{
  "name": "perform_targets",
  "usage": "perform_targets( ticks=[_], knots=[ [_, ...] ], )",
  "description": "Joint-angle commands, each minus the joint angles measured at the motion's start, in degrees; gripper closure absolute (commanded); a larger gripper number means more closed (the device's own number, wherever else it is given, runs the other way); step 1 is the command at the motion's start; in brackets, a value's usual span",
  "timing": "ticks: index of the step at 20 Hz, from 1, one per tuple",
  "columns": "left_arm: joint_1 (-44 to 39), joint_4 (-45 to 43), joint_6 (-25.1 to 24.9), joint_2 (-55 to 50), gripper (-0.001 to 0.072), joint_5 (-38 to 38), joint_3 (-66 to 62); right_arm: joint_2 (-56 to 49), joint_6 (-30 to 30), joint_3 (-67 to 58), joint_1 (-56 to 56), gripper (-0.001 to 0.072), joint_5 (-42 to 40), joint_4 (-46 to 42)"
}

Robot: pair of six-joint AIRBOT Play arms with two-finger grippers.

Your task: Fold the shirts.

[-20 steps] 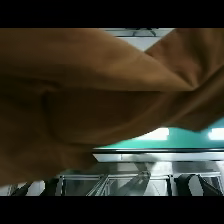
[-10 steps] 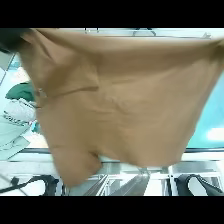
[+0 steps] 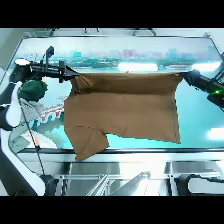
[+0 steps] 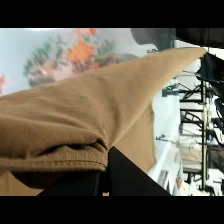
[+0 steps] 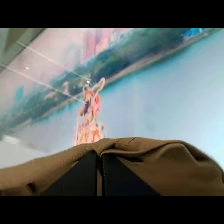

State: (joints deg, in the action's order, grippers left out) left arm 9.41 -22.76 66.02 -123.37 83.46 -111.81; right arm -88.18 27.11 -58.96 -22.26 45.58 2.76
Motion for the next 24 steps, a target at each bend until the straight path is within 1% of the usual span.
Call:
perform_targets(
  ticks=[1, 2, 3, 6, 8, 10, 12, 15, 19, 23, 24],
  knots=[
    [-0.24, -1.29, 1.25, -6.32, 0.0686, -3.87, -7.08, -6.88, -2.84, -6.08, 0.07, 0.0692, 3.45, 5.81],
    [-0.07, -1.42, 1.22, -6.32, 0.0687, -3.87, -6.8, -6.84, -2.62, -6.14, -0.28, 0.0692, 4.04, 5.22],
    [0.33, -1.18, 1.27, -6.29, 0.0686, -3.04, -5.97, -6.82, -1.88, -6.14, -0.94, 0.0692, 5.22, 2.32],
    [0.83, -1.81, 0.81, -6.32, 0.0687, 1.49, -2.49, -6.82, 4.83, -5.92, -2.95, 0.0692, 9.64, -13.6],
    [0.98, -1.75, -0.2, -6.32, 0.0692, 2.84, -1.29, -6.84, 8.48, -5.03, -3.15, 0.0692, 10.73, -23.39],
    [1.46, -1.79, -0.61, -6.32, 0.0705, 4.5, -1.07, -6.86, 11.58, -4.0, -3.39, 0.0692, 11.26, -30.88],
    [1.86, -1.84, 0.66, -6.29, 0.0705, 7.69, -1.05, -6.84, 12.96, -3.82, -3.52, 0.0692, 12.0, -35.21],
    [1.79, -6.45, 4.5, -6.32, 0.0705, 11.67, -1.05, -7.02, 13.88, -3.85, -3.41, 0.0692, 11.87, -37.42],
    [1.16, -12.35, 7.76, -6.32, 0.0704, 14.1, -1.05, -7.08, 13.88, -3.85, -3.41, 0.0692, 11.26, -37.92],
    [2.25, -12.22, 8.76, -6.32, 0.0701, 17.62, -1.07, -7.08, 13.86, -3.85, -3.37, 0.0691, 11.3, -37.9],
    [2.75, -12.04, 9.68, -6.32, 0.0609, 18.49, -1.07, -7.08, 13.9, -3.85, -3.37, 0.0689, 11.34, -37.88]
  ],
)
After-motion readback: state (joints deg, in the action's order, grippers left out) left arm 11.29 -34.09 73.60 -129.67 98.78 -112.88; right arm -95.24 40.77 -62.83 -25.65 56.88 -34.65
